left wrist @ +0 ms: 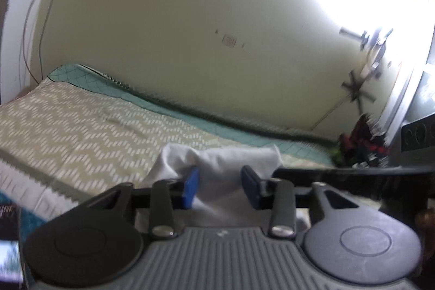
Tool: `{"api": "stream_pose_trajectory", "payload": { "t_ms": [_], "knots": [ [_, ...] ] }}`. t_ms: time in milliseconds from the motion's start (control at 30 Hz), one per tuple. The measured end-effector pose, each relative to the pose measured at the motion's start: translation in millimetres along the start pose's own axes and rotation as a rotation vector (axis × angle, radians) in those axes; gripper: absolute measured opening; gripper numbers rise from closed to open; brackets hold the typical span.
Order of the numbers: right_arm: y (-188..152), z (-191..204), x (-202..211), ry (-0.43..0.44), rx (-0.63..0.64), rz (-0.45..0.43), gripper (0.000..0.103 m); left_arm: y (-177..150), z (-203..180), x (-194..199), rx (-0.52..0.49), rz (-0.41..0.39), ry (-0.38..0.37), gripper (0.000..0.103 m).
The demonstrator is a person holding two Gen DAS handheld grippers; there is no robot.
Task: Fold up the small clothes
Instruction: 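Grasp the folded white bundle with the right gripper while the left gripper grasps it too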
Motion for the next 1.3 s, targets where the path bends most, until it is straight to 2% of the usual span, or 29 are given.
{"api": "stream_pose_trajectory", "payload": {
  "t_ms": [33, 100, 133, 167, 200, 267, 400, 567, 667, 767, 833, 900, 1000, 1067, 1133, 1200, 1267, 1300],
  "knots": [
    [-3, -11, -10, -0.04, 0.002, 0.027, 0.0, 2, 3, -12, -0.008, 0.026, 0.029, 0.029],
    [-10, -41, -34, -0.116, -0.033, 0.081, 0.0, -3, 16, -40, -0.034, 0.111, 0.121, 0.02],
    [-15, -55, -45, -0.103, -0.104, 0.104, 0.0, -10, 25, -56, -0.039, 0.169, 0.171, 0.018],
    [-21, -66, -57, -0.055, -0.194, 0.122, 0.0, -15, 31, -65, -0.054, 0.188, 0.203, 0.015],
    [-27, -73, -67, -0.015, -0.253, 0.12, 0.0, -16, 33, -67, -0.088, 0.161, 0.221, 0.015],
    [-28, -77, -69, -0.006, -0.248, 0.091, 0.0, -19, 30, -66, -0.132, 0.155, 0.242, 0.015],
    [-31, -70, -68, -0.008, -0.247, 0.099, 0.0, -24, 22, -58, -0.187, 0.162, 0.279, 0.015],
    [-37, -61, -55, -0.01, -0.262, 0.082, 0.0, -46, 11, -19, -0.283, 0.17, 0.267, 0.015],
    [-40, -42, -39, -0.032, -0.157, 0.054, 0.0, -59, 11, 9, -0.304, 0.193, 0.273, 0.016],
    [-44, -26, -24, -0.086, -0.043, 0.03, 0.015, -72, 20, 28, -0.312, 0.213, 0.309, 0.015],
    [-51, -17, -16, -0.091, -0.008, 0.018, 0.032, -77, 21, 40, -0.312, 0.221, 0.328, 0.016],
    [-61, -8, -12, -0.091, 0.029, 0.026, 0.042, -76, 22, 51, -0.328, 0.213, 0.37, 0.019],
    [-72, 10, -3, -0.14, 0.141, 0.025, 0.047, -64, 25, 68, -0.31, 0.173, 0.423, 0.02],
    [-76, 20, 7, -0.117, 0.16, 0.01, 0.049, -54, 29, 76, -0.27, 0.146, 0.416, 0.021],
    [-79, 23, 15, -0.095, 0.131, -0.007, 0.05, -46, 28, 82, -0.244, 0.12, 0.409, 0.027],
    [-79, 17, 25, -0.1, 0.098, -0.032, 0.054, -41, 27, 79, -0.214, 0.109, 0.399, 0.05],
    [-78, 9, 33, -0.123, 0.068, -0.062, 0.061, -40, 24, 71, -0.189, 0.11, 0.375, 0.06],
    [-79, 4, 37, -0.136, 0.052, -0.072, 0.064, -41, 21, 70, -0.181, 0.116, 0.358, 0.068]
  ]
}}
Point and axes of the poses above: each gripper's, at about its wrist camera, not at the fingertips, and x roughly against the way its jaws point, z to its left, y to its top, the point moved 10 cm from there along -x, roughly the way its jaws point, and after that the axes turned 6 degrees about x, right-handed, at the moved point
